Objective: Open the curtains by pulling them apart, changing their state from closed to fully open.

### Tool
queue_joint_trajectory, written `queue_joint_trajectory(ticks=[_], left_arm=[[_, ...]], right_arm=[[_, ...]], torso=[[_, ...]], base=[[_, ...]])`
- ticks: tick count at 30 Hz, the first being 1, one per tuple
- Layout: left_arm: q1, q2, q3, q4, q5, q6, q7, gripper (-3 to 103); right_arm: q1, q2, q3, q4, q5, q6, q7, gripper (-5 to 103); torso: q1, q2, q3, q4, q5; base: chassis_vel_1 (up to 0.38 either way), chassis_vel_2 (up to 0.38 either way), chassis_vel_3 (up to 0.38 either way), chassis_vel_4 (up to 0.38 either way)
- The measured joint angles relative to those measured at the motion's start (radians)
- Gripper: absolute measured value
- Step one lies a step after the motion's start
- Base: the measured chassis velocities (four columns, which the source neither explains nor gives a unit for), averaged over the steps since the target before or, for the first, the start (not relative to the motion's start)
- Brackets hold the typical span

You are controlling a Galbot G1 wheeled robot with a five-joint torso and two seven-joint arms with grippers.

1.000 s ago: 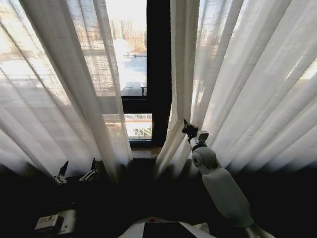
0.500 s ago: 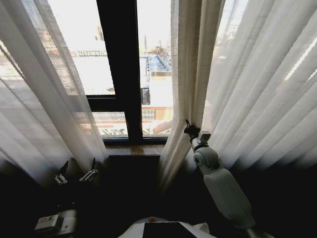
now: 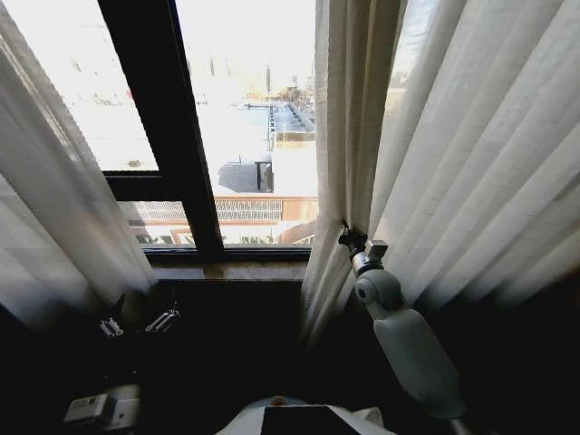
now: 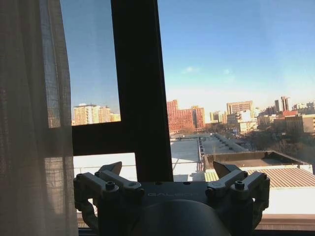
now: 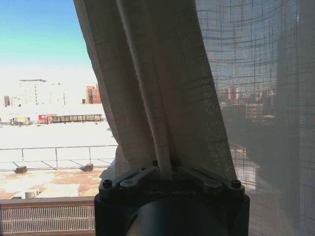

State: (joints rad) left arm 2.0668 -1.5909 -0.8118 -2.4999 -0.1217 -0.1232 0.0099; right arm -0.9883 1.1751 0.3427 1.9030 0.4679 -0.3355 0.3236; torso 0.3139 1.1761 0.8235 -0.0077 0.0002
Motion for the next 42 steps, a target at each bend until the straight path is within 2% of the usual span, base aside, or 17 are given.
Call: queue_joint_trajectory(ticks=[42], left_arm=[[0.005, 0.000, 0.009, 0.000, 0.004, -0.009, 0.001, 100]], right_arm=[[-0.010, 0.001, 0.033, -0.001, -0.003, 0.004, -0.013, 0]], torso=[[0.000, 0.000, 0.000, 0.0001, 0.0000]], base=[[-0.311, -0.396, 0.316, 0.397]])
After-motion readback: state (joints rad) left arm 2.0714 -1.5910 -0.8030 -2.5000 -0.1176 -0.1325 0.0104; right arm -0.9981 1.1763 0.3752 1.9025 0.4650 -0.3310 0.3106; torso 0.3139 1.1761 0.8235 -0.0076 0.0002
